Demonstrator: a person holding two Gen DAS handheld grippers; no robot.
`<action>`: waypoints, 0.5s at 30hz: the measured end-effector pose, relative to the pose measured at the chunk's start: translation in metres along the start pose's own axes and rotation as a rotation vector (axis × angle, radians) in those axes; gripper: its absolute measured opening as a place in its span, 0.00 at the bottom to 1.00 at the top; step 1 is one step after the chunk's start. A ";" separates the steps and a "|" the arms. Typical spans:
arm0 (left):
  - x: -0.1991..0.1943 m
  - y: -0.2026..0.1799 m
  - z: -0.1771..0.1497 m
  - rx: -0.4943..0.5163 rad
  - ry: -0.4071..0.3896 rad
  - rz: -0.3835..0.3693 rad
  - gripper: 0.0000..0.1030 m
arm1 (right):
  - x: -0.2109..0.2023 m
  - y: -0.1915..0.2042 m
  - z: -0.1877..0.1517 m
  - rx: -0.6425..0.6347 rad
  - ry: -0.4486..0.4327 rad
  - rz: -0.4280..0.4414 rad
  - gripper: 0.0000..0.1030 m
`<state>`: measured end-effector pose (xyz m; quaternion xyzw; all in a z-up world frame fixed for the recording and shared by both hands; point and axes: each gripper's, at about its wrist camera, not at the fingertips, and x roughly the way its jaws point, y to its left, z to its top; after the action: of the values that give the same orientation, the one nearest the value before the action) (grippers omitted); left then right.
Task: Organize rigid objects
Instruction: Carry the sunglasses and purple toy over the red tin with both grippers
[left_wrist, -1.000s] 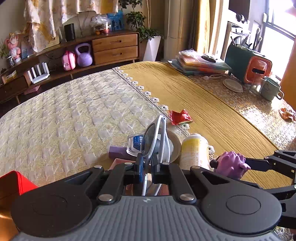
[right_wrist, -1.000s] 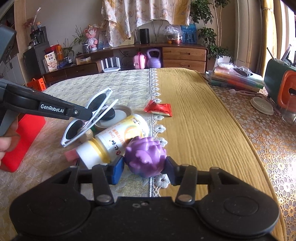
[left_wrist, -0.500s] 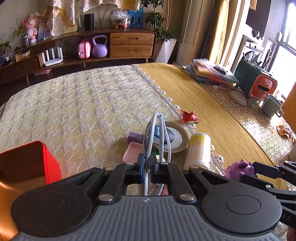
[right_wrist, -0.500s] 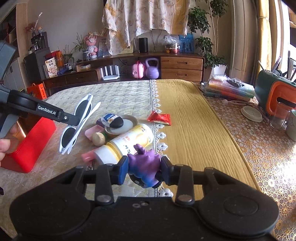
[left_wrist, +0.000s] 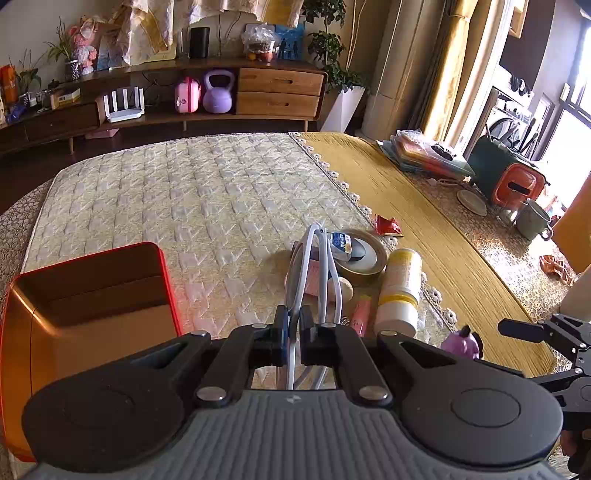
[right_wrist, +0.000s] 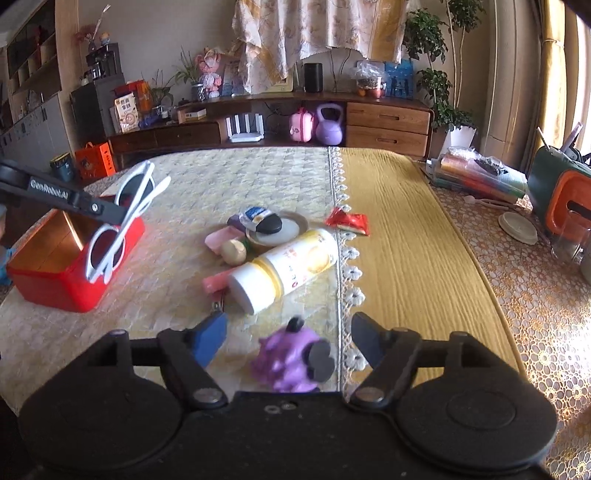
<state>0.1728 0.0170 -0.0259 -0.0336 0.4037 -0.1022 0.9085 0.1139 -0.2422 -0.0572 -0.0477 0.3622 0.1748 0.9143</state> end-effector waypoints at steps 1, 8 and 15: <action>-0.003 0.002 -0.002 -0.003 0.002 0.001 0.05 | 0.004 0.002 -0.002 -0.003 0.013 -0.010 0.70; -0.016 0.009 -0.014 -0.033 0.007 -0.003 0.05 | 0.032 -0.008 -0.009 0.046 0.043 -0.049 0.68; -0.019 0.008 -0.021 -0.027 0.014 -0.006 0.05 | 0.043 -0.013 -0.007 0.064 0.033 -0.034 0.57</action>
<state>0.1460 0.0290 -0.0270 -0.0465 0.4111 -0.0996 0.9049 0.1431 -0.2434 -0.0919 -0.0274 0.3818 0.1464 0.9122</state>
